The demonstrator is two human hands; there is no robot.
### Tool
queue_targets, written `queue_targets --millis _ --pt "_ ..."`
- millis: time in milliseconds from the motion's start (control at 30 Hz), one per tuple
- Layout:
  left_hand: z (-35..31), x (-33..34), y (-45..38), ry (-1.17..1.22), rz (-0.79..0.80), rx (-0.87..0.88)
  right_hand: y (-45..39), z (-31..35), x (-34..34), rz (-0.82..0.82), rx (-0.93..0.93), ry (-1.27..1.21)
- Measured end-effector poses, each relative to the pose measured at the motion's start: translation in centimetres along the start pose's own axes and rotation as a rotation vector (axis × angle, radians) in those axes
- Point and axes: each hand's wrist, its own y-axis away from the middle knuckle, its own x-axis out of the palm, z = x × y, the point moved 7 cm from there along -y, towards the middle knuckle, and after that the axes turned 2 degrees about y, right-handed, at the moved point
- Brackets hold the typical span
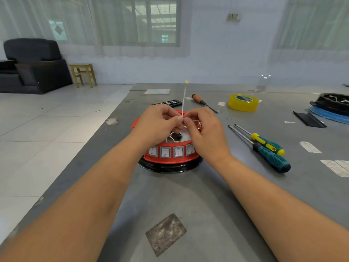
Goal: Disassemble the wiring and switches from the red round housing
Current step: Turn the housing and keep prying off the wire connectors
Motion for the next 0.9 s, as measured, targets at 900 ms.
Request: queue_targets --millis 900 --pt "1.9 -1.7 0.2 0.067 -0.241 -0.04 1.1 -3.0 1.1 0.067 0.366 -0.365"
